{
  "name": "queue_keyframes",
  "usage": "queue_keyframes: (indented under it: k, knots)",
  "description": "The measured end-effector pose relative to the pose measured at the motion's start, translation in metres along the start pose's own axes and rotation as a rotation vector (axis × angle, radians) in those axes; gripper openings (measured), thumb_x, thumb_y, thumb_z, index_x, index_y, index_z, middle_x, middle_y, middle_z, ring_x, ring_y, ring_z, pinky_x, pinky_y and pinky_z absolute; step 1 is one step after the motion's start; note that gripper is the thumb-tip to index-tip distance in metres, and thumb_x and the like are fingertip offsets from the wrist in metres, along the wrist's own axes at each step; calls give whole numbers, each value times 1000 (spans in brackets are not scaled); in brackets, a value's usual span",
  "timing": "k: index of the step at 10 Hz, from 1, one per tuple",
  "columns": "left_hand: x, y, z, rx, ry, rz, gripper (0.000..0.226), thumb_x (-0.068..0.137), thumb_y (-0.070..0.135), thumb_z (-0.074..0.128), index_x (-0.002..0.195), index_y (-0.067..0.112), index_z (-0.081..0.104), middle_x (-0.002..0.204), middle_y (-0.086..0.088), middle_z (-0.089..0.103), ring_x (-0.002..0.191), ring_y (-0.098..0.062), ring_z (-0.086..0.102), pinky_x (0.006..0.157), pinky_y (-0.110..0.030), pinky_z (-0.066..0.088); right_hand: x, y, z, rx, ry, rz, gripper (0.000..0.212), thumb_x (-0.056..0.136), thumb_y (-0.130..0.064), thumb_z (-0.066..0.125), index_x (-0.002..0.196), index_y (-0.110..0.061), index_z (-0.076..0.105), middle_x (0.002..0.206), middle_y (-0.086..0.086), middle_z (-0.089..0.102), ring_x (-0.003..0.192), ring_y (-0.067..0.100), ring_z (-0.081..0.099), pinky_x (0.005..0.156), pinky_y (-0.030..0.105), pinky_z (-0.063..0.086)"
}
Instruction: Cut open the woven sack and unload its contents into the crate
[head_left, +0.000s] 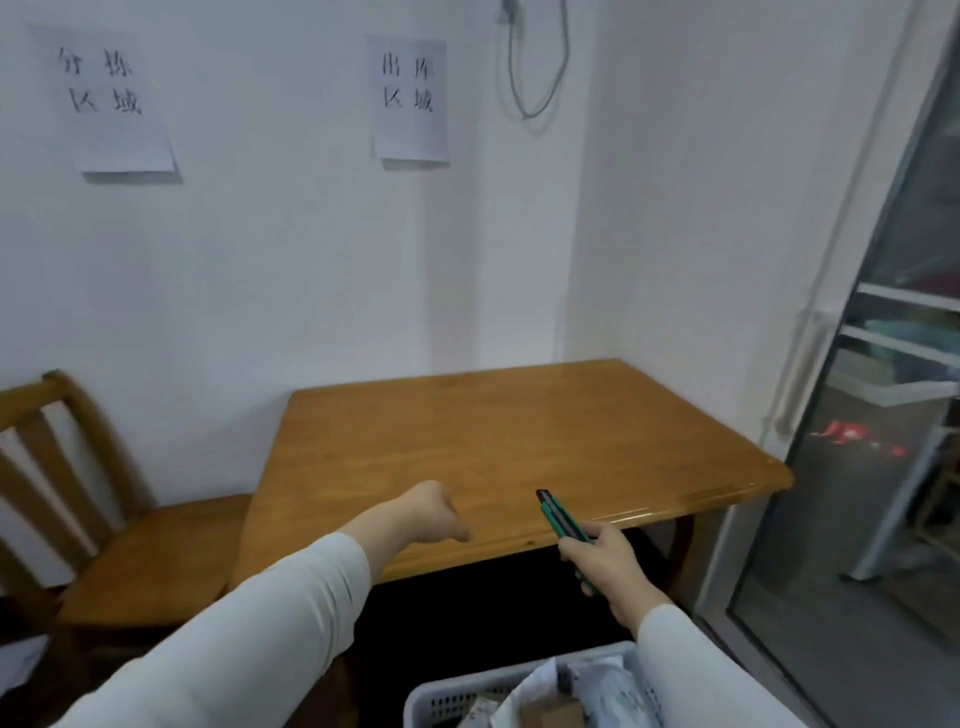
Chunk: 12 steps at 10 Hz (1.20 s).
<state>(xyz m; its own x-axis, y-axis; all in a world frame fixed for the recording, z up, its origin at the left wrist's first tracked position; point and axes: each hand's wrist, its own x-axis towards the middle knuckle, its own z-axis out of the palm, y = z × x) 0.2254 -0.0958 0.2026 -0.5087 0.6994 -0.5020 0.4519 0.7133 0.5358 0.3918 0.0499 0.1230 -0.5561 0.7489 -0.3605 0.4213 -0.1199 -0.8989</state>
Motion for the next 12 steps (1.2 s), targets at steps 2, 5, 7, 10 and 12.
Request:
queue_keyframes:
  k: [2, 5, 7, 10, 12]
  knots:
    - [81, 1, -4, -23, 94, -134, 52, 89, 30, 65, 134, 6, 52, 138, -8, 50, 126, -26, 49, 97, -30, 42, 113, 8, 16, -120, -10, -11, 46, 87, -22, 61, 129, -7, 52, 111, 7, 60, 92, 20, 57, 74, 29, 46]
    - [215, 19, -3, 34, 107, -235, 52, 90, 26, 63, 138, 12, 48, 138, -6, 53, 126, -22, 51, 101, -30, 42, 259, 24, 32, -810, -60, -140, 40, 95, -33, 39, 135, -28, 43, 133, 1, 44, 124, 22, 37, 100, 33, 31]
    - [252, 3, -13, 33, 104, -330, 55, 90, 28, 62, 139, 11, 46, 140, -7, 50, 128, -25, 49, 102, -32, 42, 320, 48, 62, -954, -81, -124, 35, 96, -29, 39, 131, -26, 44, 131, 1, 44, 123, 20, 38, 99, 33, 33]
    - [270, -24, -19, 4, 128, -427, 53, 89, 27, 64, 137, 11, 48, 138, -6, 52, 125, -24, 51, 101, -31, 43, 340, 64, 80, -982, -11, -200, 41, 96, -26, 42, 137, -24, 36, 132, 4, 41, 124, 22, 36, 100, 34, 32]
    - [253, -29, -19, -24, 147, -445, 53, 88, 27, 64, 136, 11, 49, 137, -6, 52, 125, -24, 50, 101, -31, 43, 322, 50, 75, -1000, -27, -186, 64, 89, -49, 51, 142, -20, 29, 139, 5, 37, 129, 24, 34, 106, 35, 30]
